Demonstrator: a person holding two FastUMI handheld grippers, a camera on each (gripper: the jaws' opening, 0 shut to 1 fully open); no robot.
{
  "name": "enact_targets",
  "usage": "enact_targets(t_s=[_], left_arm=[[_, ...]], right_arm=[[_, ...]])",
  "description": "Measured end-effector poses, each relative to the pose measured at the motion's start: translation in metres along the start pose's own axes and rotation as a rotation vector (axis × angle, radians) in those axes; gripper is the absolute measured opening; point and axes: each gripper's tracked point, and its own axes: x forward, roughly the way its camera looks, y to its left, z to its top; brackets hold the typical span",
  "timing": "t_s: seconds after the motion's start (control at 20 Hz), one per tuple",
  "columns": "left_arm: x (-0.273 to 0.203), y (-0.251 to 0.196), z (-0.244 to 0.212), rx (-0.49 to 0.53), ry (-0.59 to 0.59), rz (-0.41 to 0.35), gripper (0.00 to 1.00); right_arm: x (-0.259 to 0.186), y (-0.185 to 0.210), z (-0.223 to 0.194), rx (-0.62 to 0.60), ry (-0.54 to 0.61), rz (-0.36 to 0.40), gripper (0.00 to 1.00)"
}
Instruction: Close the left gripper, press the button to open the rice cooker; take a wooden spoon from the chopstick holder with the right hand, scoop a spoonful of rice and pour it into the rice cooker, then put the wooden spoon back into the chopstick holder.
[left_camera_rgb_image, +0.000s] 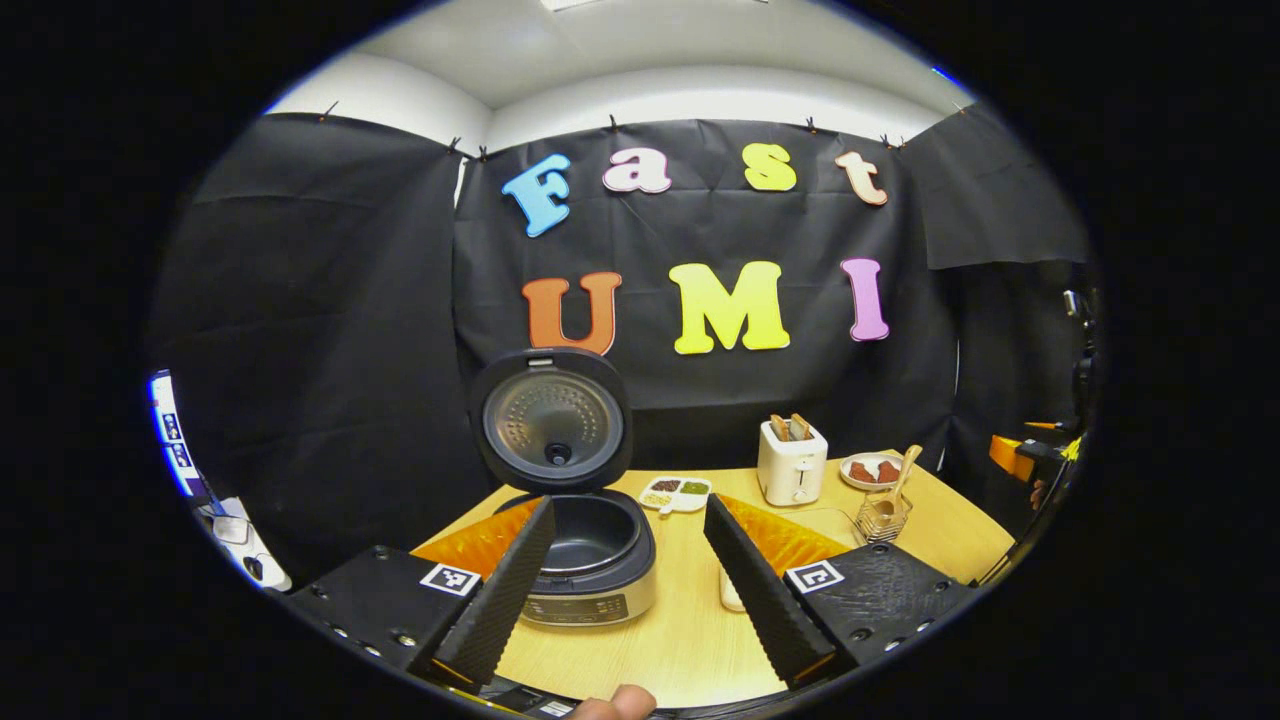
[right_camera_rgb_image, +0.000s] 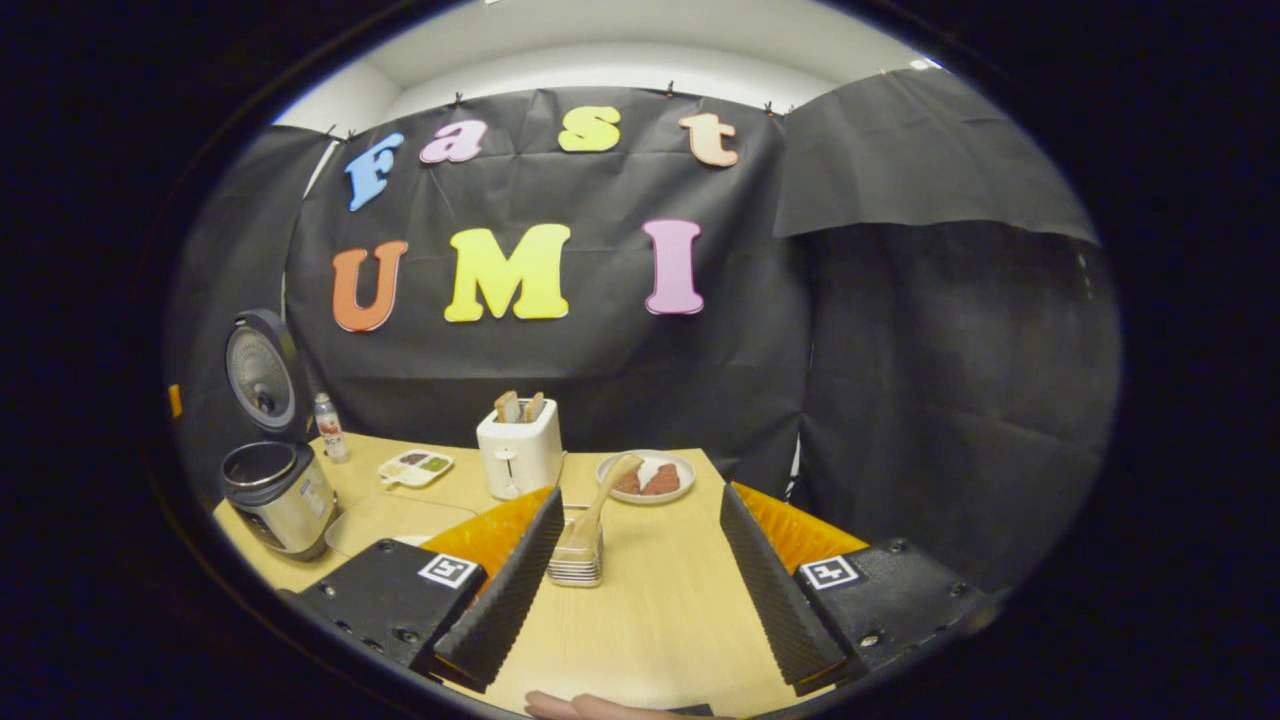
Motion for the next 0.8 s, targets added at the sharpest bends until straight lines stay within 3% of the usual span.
enact_targets(t_s=[0.4,0.55,0.8], left_arm=[[-0.042,-0.009,0.000,-0.020,-0.089,-0.039,0.95],[-0.057,-0.009,-0.003,-0.029,-0.116,-0.040,0.95],[-0.056,-0.005,-0.019,0.000,-0.111,-0.032,0.95]], right_arm=[[0.114,0.016,-0.037,0.078,-0.023,0.049,1.00],[0.157,0.021,-0.065,0.045,0.046,0.029,1.00],[0.214,0.053,-0.099,0.048,0.151,0.120,1.00]])
